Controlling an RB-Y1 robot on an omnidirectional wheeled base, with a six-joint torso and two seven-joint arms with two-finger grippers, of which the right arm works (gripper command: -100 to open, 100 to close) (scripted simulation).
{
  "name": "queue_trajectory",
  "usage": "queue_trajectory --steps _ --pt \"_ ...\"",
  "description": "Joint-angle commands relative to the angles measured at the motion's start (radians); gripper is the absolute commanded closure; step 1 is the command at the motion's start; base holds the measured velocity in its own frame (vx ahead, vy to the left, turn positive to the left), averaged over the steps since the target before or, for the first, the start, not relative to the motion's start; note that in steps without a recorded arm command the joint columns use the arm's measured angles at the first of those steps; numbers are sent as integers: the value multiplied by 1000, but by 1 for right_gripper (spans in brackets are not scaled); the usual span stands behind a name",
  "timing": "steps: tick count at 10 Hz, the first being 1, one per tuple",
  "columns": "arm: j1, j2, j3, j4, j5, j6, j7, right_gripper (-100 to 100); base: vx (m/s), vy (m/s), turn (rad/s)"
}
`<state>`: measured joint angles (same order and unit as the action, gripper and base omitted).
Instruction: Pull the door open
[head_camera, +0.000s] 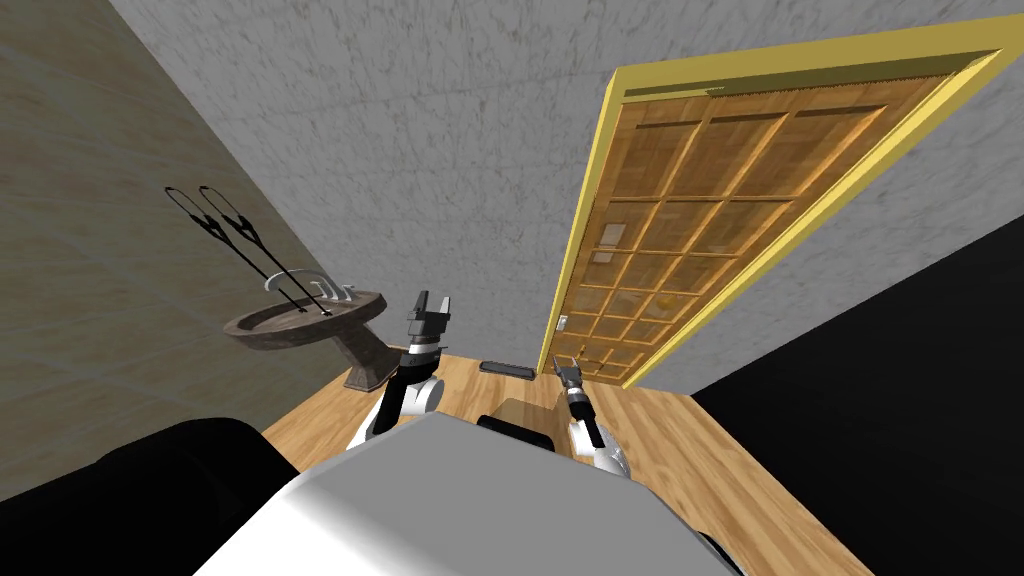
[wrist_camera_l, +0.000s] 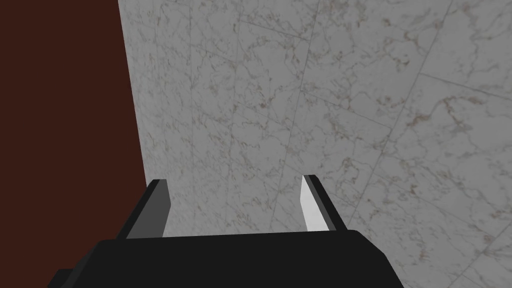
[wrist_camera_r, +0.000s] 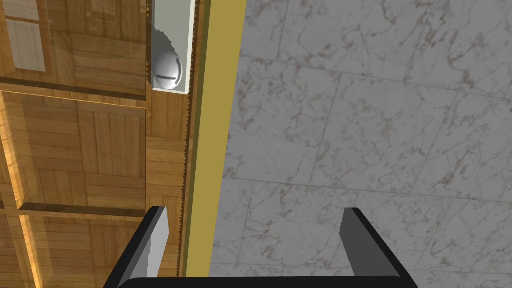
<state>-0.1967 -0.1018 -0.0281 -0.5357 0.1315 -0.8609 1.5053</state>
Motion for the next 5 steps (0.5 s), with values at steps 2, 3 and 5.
queue_trajectory --steps 2,3,5 --pt "-23 7 -20 37 -40 -11 30 -100 65 -35 143" --pt "-31 14 -29 48 -62 -13 45 -100 88 -46 192" --pt "-43 25 -43 63 -93 -15 66 -100 109 -61 138"
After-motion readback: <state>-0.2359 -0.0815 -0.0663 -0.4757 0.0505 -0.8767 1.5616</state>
